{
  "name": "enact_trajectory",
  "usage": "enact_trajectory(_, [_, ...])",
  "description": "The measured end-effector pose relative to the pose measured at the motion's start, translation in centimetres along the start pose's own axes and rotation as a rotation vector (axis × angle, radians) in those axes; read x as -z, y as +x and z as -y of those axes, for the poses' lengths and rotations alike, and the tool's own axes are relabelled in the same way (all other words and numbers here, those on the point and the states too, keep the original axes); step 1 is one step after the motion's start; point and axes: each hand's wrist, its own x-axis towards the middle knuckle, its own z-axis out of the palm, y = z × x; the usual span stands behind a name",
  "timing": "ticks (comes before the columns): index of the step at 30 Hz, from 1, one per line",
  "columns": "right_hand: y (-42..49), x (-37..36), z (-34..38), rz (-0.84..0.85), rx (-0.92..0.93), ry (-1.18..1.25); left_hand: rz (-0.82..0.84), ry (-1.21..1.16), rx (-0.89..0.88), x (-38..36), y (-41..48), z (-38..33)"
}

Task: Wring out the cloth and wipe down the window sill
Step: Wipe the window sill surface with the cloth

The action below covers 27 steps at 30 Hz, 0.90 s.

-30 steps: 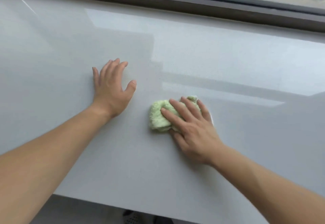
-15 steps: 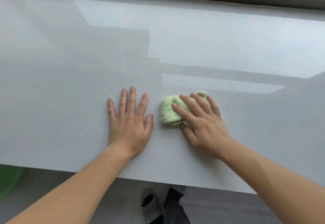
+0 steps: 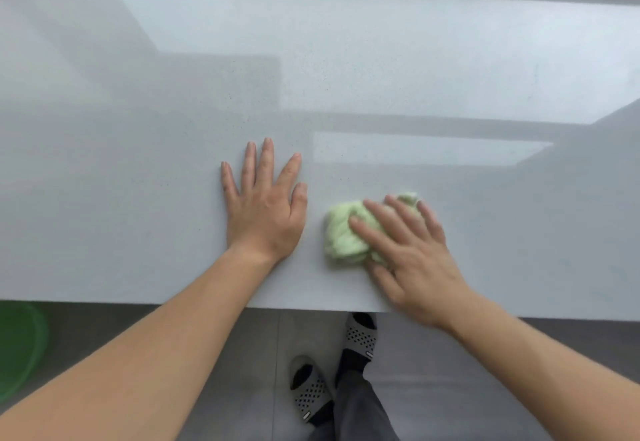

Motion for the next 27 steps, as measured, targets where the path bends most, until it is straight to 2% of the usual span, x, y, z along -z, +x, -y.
enact_trajectory(3, [1.6, 0.1, -0.6, -0.105, -0.365, 0.097, 0.0, 0.02, -0.001, -0.1, 0.0, 0.0])
enact_trajectory(4, [1.5, -0.2, 0.5, -0.142, -0.429, 0.097, 0.0, 0.025, 0.0, -0.2, 0.0, 0.0])
enact_trajectory(6, [-0.3, -0.8, 3.4, -0.156, -0.37, 0.066, 0.011, 0.041, -0.004, -0.2, 0.0, 0.1])
enact_trajectory(8, [-3.2, -1.4, 5.0, -0.094, -0.174, 0.041, 0.026, 0.063, -0.006, -0.3, 0.0, 0.1])
enact_trajectory(11, [-5.6, -0.9, 2.7, 0.026, 0.021, -0.013, 0.037, 0.094, -0.002, -0.3, 0.0, 0.0])
enact_trajectory(13, [-5.3, -0.6, -0.4, 0.016, -0.08, -0.016, 0.038, 0.105, 0.003, -0.2, 0.0, 0.0])
enact_trajectory(17, [-4.1, 0.1, -3.0, -0.149, -0.535, 0.122, 0.027, 0.093, 0.01, -0.3, 0.1, -0.1])
enact_trajectory(19, [-5.2, -0.4, -1.1, -0.154, -0.497, 0.092, 0.023, 0.075, 0.033, -0.2, 0.2, -0.3])
enact_trajectory(21, [-7.4, -0.7, 0.3, -0.085, -0.285, 0.081, -0.011, 0.055, 0.057, -0.1, 0.3, -1.1])
enact_trajectory(23, [-8.3, -0.2, -1.4, -0.013, -0.115, 0.096, -0.077, 0.061, 0.008, 0.0, 0.4, -2.3])
enact_trajectory(25, [-6.6, 0.4, -5.2, 0.003, -0.14, 0.078, -0.087, 0.004, -0.053, -0.2, 0.9, -4.0])
enact_trajectory(27, [-3.1, 1.3, -9.0, -0.064, -0.336, 0.083, -0.033, -0.12, -0.003, -0.4, 2.2, -6.1])
